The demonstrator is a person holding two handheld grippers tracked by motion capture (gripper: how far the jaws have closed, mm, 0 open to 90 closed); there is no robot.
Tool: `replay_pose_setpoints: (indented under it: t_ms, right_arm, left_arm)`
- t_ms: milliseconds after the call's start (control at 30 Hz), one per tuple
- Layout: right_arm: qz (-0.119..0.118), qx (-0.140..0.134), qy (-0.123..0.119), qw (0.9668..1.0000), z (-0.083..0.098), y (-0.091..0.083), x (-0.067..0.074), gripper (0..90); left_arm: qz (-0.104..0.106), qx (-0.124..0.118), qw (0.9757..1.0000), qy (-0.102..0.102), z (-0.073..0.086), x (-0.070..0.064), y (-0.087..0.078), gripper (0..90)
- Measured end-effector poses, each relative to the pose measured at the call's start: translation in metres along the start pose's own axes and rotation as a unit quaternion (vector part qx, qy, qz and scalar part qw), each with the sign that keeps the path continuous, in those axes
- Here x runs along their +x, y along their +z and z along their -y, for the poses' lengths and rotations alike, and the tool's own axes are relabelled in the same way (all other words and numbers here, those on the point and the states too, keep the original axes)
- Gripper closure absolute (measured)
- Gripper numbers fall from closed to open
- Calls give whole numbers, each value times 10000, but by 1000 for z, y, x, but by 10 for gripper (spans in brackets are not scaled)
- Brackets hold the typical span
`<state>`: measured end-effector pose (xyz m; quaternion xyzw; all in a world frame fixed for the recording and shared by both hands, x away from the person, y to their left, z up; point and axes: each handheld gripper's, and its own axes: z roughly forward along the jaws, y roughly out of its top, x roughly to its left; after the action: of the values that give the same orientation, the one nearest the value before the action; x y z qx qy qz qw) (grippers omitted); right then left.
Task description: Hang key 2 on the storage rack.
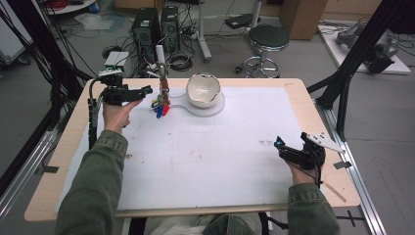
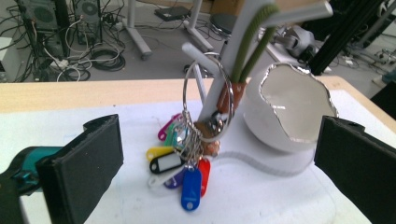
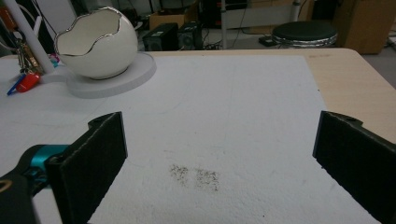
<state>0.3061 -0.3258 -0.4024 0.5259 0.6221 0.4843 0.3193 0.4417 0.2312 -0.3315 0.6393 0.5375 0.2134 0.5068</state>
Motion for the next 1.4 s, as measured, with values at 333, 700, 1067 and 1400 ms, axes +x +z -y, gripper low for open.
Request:
replay_pose_setpoints:
  t_ms: [333,700,1067,1400]
  right_arm:
    - [-14,-10,-21,10000,0,1,3,19]
    - [-23,0,-56,10000,0,1,2,19]
    - [-44,3,-71,10000,0,2,3,19]
    - [-32,16,-62,10000,0,3,4,19]
  left_arm:
    - [-59,-143,9999,4,19,6,-21,16]
    - [-211,-79,9996,196,28,3,-37,16]
    - [-261,-180,9987,387,38,-2,-49,16]
    - [-306,-220,9984,424,53,1,-60,16]
